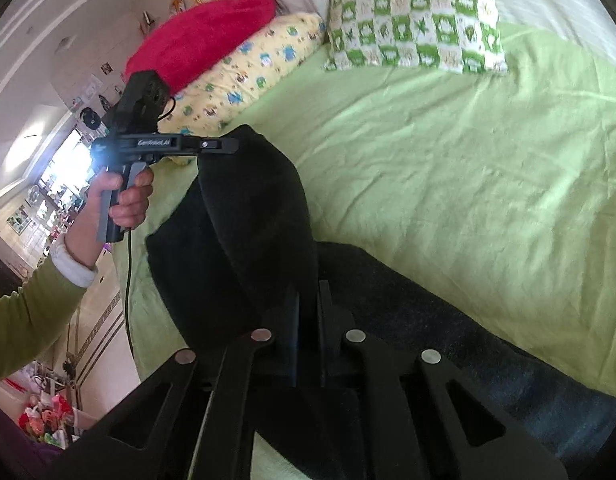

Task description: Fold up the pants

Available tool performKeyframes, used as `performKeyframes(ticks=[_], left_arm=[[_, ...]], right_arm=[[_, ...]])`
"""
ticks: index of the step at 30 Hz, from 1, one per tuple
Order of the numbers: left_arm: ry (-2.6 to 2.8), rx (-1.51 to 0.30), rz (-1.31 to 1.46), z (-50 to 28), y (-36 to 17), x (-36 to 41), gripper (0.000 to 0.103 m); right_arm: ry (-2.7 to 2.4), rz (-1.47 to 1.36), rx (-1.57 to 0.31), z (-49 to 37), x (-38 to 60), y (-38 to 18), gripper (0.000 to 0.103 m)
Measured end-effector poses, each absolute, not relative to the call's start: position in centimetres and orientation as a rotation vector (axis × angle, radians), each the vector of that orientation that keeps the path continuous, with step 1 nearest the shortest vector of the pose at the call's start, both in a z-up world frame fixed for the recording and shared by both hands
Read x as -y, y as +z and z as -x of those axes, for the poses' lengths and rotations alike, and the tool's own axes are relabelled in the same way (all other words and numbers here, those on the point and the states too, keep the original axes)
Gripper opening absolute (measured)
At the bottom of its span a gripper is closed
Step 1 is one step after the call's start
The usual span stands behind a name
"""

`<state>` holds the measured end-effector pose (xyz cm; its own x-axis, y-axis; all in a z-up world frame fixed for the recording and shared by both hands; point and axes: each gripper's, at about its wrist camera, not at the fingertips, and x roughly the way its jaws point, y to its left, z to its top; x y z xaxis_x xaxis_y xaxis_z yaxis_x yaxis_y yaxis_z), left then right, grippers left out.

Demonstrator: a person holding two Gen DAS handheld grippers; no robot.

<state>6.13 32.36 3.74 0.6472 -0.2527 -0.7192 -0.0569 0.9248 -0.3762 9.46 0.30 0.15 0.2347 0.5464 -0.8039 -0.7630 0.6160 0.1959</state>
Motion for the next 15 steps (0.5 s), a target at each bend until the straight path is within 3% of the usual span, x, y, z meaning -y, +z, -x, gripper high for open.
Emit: performKeyframes(ticks=[8,15], left_arm=[[-0.081,-0.761,0.313,0.0,5.9,-29.6,0.006],[-0.036,-0.688,0.339,4.9,4.4,-29.0,0.007]], right_arm=[[0.967,0.346,-0.881,-4.9,-0.1,1.1,0.008],[0.988,0.411,-0.855,-2.3,-0.3,-0.4,0.007]])
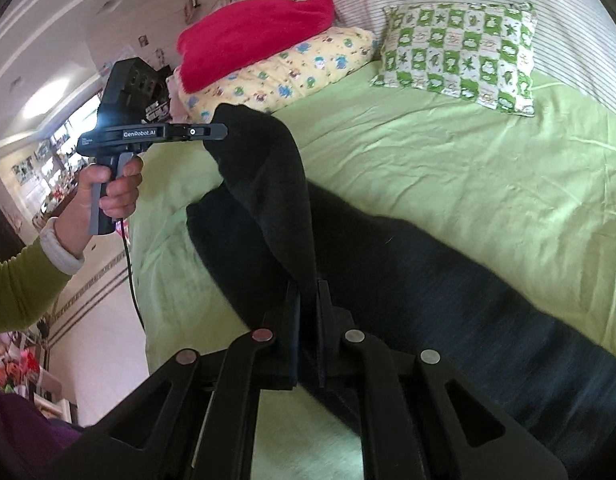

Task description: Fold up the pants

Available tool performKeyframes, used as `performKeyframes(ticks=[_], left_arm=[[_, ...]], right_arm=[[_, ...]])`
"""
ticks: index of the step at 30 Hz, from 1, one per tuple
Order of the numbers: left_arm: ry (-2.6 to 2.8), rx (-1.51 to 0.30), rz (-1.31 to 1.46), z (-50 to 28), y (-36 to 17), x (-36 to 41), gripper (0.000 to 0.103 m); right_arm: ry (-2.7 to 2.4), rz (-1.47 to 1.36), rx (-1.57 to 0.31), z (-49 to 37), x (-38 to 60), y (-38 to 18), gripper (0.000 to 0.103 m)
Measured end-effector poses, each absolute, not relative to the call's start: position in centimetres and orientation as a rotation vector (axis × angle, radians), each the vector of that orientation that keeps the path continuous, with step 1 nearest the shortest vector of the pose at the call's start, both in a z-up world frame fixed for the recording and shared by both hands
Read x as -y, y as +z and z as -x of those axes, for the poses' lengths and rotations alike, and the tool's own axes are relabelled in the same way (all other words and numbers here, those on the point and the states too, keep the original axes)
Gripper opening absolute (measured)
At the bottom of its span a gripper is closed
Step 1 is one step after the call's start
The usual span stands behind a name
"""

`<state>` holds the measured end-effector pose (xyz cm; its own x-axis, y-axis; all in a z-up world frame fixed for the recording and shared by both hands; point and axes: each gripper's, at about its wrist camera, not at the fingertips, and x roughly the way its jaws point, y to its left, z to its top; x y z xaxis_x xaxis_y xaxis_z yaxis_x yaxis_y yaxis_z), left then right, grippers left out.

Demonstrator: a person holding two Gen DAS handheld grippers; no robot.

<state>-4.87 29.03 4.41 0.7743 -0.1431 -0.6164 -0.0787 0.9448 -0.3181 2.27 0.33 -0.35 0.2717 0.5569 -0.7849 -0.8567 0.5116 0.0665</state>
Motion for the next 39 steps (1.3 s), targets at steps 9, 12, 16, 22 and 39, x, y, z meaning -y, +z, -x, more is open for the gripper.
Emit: performKeyframes(ticks=[9,12,16,22,39], left_arm=[[0.064,-0.654,0.386,7.8,0.7,-29.1,0.01],[0.096,-0.637,0.42,8.8,-0.1,-29.3,0.014],[0.146,-0.646,0.463,10.4,-1.0,-29.3,0.022],[0.201,-0.639,0.58,13.5,-1.5,-29.2,0.038],[0.217,-0.573,0.824,15.2,-0.2,-26.2,0.066]], right_arm=[[0.982,0.505,-0.871,-0.1,-0.7,-3.2,0.007],[0.975,0.483,-0.886,-0.1,-0.5,-3.5,0.01],[0.971,0.456,-0.888,0.0,-0.2,-3.4,0.012],[0.97,0.444,-0.893,0.2,-0.3,-3.2,0.019],[0.996,0.341,-0.843,1.1,0.4,-1.3,0.042]])
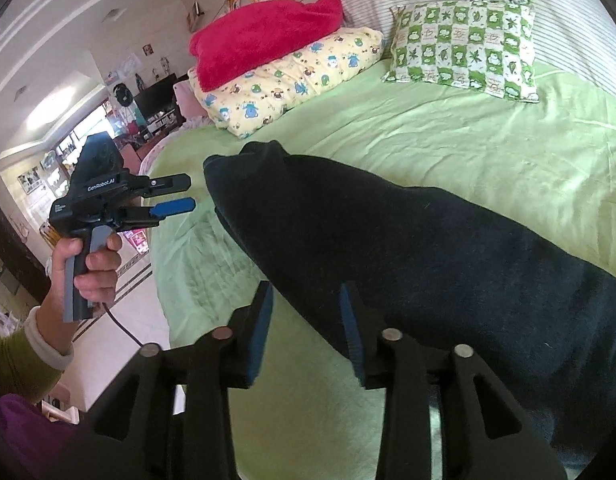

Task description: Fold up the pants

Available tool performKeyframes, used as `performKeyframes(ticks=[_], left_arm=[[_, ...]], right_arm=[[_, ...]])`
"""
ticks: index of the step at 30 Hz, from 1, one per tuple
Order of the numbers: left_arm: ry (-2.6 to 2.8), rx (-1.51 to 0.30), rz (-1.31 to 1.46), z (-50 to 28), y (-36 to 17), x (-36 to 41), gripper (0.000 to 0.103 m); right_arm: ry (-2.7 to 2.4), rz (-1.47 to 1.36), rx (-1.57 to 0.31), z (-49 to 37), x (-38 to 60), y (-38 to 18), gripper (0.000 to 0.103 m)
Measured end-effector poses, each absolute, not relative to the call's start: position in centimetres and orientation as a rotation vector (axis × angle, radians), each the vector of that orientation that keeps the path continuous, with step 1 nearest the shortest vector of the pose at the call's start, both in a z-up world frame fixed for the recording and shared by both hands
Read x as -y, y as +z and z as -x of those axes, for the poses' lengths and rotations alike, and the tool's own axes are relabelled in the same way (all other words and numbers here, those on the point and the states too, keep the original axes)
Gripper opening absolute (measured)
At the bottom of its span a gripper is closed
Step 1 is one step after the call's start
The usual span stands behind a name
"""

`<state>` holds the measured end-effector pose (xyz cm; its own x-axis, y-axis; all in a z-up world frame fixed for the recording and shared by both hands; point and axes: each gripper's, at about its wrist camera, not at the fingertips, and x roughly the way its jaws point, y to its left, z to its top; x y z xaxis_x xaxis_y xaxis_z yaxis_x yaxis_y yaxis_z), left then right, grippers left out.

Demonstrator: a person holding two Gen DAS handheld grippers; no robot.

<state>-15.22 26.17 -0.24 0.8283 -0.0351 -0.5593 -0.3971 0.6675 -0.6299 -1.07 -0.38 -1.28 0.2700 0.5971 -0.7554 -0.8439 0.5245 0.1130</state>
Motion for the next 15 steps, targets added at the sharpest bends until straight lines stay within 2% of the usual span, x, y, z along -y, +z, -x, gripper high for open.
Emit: performKeyframes(ticks=[1,3,10,15], left_arm=[[0.221,-0.584,0.835,14.9,-0.2,-26.1,0.07],[0.238,-0.593,0.869,14.7,-0.4,-26.3,0.073],[0.273,-0.597,0.985,13.4,-0.7,-27.1,0.074],[0.341,-0.584,0.973,12.9,-0.2,-27.5,0.074]], right_arm=[[0.992,0.339,-0.84,1.0,0.4,-1.2,0.047],[0.983,0.325,-0.832,0.8,0.7,-0.9,0.051],[0.928,0.221,-0.824,-1.4,1.6,0.2,0.051],[0.882,0.174,-0.822,-3.7,1.5,1.0,0.051]])
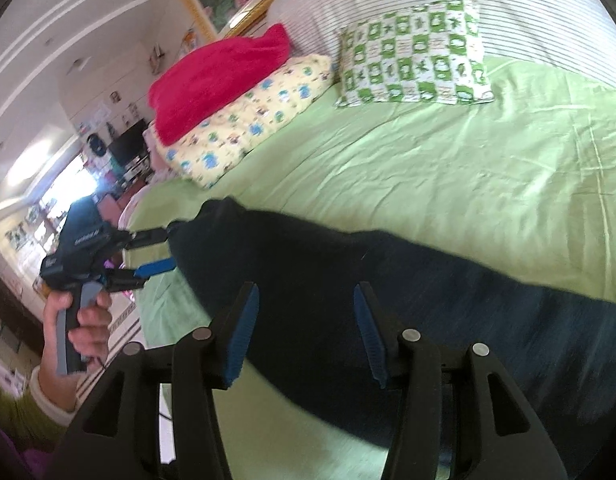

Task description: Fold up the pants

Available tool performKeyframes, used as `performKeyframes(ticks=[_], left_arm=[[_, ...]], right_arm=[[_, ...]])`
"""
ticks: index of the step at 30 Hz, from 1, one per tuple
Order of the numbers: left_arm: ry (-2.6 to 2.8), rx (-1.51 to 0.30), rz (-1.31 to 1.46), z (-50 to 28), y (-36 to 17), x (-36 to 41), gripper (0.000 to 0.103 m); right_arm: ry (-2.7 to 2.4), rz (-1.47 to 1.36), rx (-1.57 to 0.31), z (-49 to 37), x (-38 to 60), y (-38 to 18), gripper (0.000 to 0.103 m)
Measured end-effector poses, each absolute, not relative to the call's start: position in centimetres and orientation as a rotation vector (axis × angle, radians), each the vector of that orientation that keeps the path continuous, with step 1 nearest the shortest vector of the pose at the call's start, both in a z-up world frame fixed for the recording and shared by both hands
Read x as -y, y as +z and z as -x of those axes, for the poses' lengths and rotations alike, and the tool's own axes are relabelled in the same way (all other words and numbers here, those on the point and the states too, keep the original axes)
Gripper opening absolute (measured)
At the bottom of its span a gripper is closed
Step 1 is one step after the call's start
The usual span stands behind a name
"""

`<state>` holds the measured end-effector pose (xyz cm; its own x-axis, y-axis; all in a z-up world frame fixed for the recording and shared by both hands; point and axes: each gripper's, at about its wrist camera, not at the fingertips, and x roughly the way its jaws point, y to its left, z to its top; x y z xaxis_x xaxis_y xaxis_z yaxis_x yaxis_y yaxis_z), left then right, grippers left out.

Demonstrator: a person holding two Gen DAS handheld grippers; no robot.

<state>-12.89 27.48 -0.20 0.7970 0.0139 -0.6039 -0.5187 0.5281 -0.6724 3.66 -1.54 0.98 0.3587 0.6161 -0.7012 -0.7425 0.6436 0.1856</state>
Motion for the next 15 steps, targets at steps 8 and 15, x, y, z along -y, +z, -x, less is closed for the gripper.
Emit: performKeyframes(ticks=[8,15], left_arm=[[0.459,-0.655,0.899,12.9,-1.5,-27.4,0.074],[0.438,-0.662,0.969,13.2,-3.7,-28.4,0.074]], right_arm=[[0.838,0.11,-0.834,-7.3,0.5,1.9,0.051],[0.794,0.126,-0.909,-10.9,-0.4,1.3,0.051]])
